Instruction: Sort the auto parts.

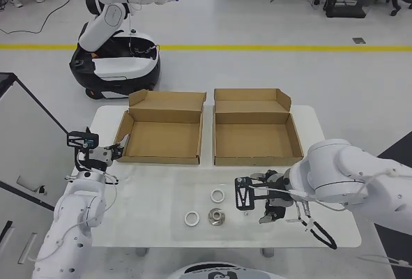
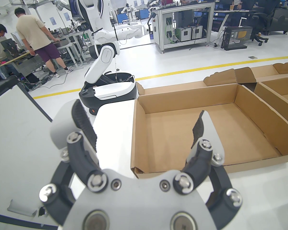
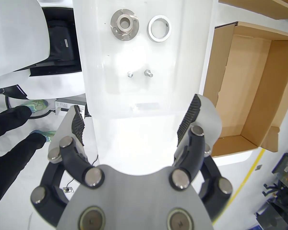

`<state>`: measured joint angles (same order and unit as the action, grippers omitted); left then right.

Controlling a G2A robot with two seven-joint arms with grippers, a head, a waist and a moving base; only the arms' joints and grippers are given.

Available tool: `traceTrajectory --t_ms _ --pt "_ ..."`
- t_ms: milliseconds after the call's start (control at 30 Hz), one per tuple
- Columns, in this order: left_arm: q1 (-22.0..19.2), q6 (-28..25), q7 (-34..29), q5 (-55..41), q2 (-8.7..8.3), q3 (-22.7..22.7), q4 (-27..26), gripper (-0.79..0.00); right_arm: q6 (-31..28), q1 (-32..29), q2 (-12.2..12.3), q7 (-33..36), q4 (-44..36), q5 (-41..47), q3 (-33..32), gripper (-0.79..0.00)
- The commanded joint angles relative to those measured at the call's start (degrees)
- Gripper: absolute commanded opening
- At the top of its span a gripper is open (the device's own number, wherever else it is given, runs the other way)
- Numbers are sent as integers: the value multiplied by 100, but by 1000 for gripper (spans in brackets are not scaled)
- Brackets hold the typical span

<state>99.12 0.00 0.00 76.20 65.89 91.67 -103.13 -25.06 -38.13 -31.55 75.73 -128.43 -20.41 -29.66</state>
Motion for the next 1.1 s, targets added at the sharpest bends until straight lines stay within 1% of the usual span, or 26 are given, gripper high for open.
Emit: traceTrajectory --t_ms 0,133,167,267,400,533,700,933,1067 --pt "0 0 0 0 0 0 0 0 0 0 0 0 0 0 0 0" --pt "0 0 0 0 0 0 0 0 0 0 0 0 0 0 0 0" --pt "0 0 0 0 0 0 0 0 11 -20 -3 -93 6 -15 -8 0" --pt "0 0 0 0 0 0 0 0 -135 -15 -13 -208 39 -46 -79 0" --pt "0 0 0 0 0 0 0 0 -285 113 -57 64 79 371 -97 0" --pt "0 0 0 0 0 0 0 0 -12 470 -154 339 -20 634 279 0" --pt "0 0 0 0 0 0 0 0 301 1177 -367 653 114 1028 1036 0" --pt "0 0 0 0 0 0 0 0 545 2037 -779 896 583 1341 1978 0" --pt "0 0 0 0 0 0 0 0 707 2139 -1013 1059 748 1474 1992 0"
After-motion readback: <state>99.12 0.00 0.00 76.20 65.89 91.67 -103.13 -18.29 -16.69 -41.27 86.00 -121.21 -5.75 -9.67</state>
